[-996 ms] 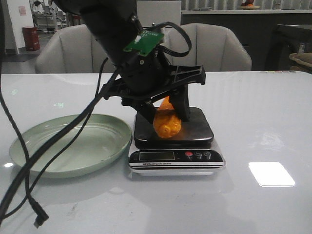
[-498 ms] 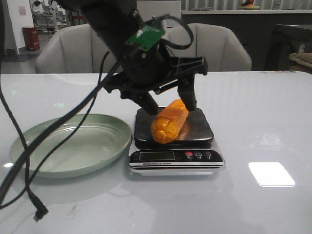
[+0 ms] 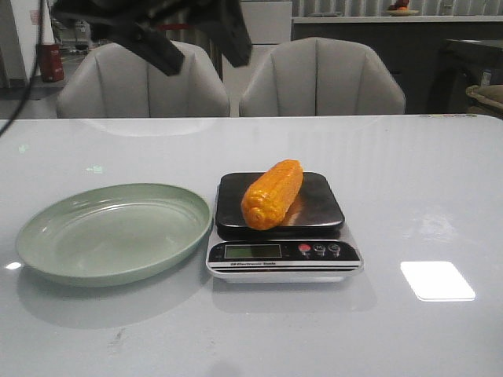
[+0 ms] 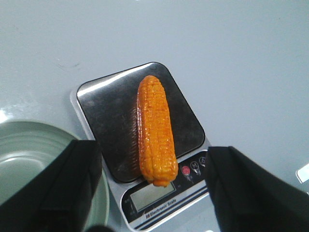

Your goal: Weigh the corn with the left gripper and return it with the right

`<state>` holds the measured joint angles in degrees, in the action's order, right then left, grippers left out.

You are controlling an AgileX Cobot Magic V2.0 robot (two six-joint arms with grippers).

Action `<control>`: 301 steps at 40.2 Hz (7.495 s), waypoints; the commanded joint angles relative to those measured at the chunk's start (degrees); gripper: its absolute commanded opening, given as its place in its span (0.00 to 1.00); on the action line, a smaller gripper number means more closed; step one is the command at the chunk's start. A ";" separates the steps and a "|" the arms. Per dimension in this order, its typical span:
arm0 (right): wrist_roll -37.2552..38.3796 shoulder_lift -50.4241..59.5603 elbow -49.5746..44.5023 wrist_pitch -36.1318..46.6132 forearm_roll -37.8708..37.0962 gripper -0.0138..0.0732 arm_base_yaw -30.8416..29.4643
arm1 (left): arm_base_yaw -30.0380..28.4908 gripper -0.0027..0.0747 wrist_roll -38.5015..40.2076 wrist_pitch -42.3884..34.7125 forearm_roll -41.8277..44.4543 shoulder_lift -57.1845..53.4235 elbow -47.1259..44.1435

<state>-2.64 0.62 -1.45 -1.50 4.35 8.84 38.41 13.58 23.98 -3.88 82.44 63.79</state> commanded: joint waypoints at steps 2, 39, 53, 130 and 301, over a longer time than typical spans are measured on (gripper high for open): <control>-0.44 1.13 -0.28 4.33 -0.58 0.37 -0.29 | -0.42 0.69 0.32 -4.35 2.64 -11.68 -4.76; -0.44 1.07 -0.28 5.03 -0.58 0.37 -0.29 | -0.32 0.20 -0.79 1.09 12.92 -79.21 -40.26; 0.20 -1.24 6.63 6.32 -0.58 0.37 -0.29 | -0.32 0.18 -2.89 3.98 13.03 -82.29 -40.26; 7.98 -74.71 60.12 -29.01 15.43 0.86 16.77 | -0.32 0.18 -2.89 3.84 12.91 -82.29 -40.26; 1.41 -43.08 46.79 -35.65 3.32 0.79 18.17 | -0.32 0.18 -2.89 3.84 12.91 -82.29 -40.26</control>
<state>-0.44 -47.54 47.33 -43.25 7.96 27.49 38.02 10.45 32.20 8.79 -0.36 22.11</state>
